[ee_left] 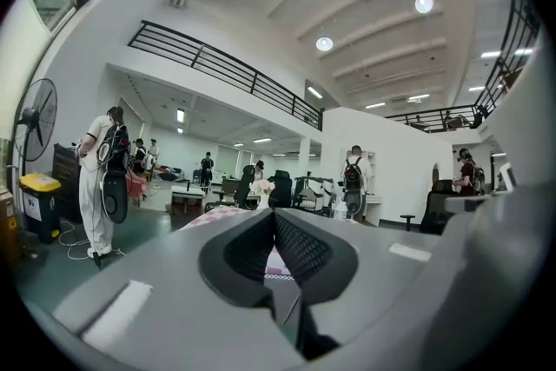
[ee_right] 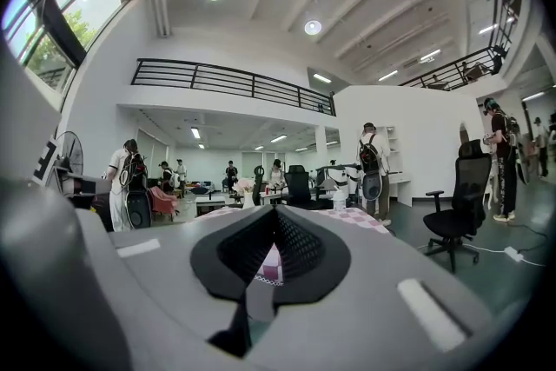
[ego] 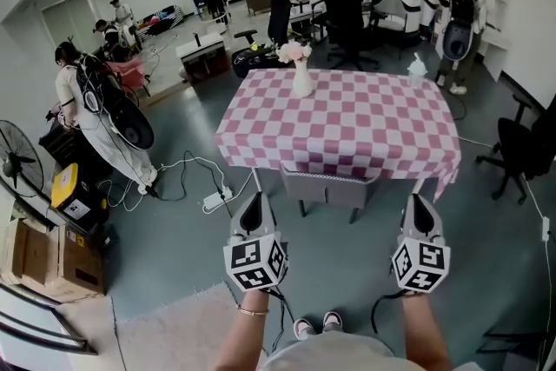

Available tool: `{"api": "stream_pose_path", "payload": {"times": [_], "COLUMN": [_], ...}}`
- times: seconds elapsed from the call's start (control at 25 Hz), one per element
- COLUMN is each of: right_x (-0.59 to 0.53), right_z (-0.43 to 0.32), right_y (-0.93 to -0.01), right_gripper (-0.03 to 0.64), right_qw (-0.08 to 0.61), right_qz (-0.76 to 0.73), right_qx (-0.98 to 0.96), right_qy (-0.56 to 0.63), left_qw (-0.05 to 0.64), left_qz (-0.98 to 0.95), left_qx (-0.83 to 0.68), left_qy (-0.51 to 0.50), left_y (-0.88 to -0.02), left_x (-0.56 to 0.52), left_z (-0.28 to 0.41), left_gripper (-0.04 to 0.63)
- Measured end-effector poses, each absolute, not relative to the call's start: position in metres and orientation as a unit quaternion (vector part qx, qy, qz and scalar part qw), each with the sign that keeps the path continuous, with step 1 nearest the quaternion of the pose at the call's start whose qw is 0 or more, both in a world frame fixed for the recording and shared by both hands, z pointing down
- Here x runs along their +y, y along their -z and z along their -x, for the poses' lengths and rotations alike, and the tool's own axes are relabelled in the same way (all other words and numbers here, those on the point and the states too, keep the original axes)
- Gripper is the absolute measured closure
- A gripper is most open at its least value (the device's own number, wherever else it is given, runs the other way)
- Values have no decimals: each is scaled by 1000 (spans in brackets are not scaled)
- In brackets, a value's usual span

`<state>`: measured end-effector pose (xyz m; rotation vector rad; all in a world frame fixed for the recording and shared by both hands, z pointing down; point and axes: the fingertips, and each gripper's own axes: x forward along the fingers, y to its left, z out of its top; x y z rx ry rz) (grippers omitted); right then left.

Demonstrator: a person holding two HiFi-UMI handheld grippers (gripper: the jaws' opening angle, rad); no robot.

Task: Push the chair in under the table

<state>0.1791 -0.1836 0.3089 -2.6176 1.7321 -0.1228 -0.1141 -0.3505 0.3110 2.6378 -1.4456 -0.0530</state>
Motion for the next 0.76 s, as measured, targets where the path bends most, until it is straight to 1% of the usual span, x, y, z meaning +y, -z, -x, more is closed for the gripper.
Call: {"api": "stream_pose_path", "payload": {"times": [0.76], "right_x": [-180], "right_z": [-186], "right_y": [-325], "right_gripper": [607], "right_qw": [-2], "right_qz": [830], "right_qx": [554], "right_qy": [60], "left_qw": [66], "left_qz": [-874], "left_qx": [-481], "left_qy": [6], "left_y": [-324], "left_x": [-348], "left_z": [109], "left_gripper": [595]}}
